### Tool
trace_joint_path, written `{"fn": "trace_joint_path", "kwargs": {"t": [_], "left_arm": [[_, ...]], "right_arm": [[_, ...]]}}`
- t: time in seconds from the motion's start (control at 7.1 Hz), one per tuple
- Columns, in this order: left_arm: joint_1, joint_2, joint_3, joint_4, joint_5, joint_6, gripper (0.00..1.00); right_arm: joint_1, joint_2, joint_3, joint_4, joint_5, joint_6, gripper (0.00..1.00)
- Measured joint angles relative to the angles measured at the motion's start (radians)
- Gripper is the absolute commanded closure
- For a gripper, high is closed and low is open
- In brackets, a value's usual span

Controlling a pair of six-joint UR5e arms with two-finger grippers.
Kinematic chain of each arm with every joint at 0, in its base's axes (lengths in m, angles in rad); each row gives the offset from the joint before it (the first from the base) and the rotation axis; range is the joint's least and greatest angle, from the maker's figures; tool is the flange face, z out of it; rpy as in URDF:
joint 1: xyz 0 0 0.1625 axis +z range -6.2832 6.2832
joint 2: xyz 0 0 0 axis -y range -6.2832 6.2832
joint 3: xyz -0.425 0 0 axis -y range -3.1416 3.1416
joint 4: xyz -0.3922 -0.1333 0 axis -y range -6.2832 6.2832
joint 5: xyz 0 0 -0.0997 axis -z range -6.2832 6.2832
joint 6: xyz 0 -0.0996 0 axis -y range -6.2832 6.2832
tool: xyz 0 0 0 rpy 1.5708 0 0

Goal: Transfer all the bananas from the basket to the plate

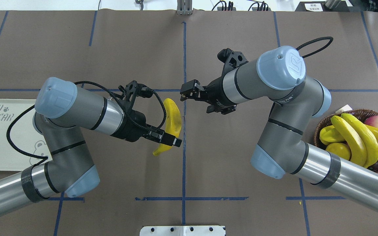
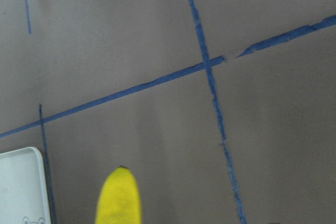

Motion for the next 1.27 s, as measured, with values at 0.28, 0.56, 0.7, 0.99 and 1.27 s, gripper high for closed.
{"fn": "trace_joint_path", "kwargs": {"t": [0.28, 0.56, 0.7, 0.99, 1.27], "left_arm": [[-0.048, 0.066, -0.013, 0.018, 0.017, -0.038, 0.98], [-0.082, 0.095, -0.043, 0.116, 0.021, -0.037, 0.98], [-0.092, 0.099, -0.079, 0.215, 0.022, -0.035, 0.98], [-0.108, 0.113, -0.211, 0.529, 0.045, 0.04, 0.98], [-0.116, 0.139, -0.395, 0.945, 0.128, 0.232, 0.98]], "right_arm": [[0.033, -0.005, 0.012, -0.15, 0.026, -0.023, 0.0], [0.076, -0.011, 0.054, -0.33, 0.072, -0.105, 0.0], [0.093, -0.017, 0.072, -0.419, 0.084, -0.163, 0.0], [0.131, -0.041, 0.095, -0.554, 0.091, -0.302, 0.0], [0.161, -0.083, 0.14, -0.636, 0.093, -0.407, 0.0]]}}
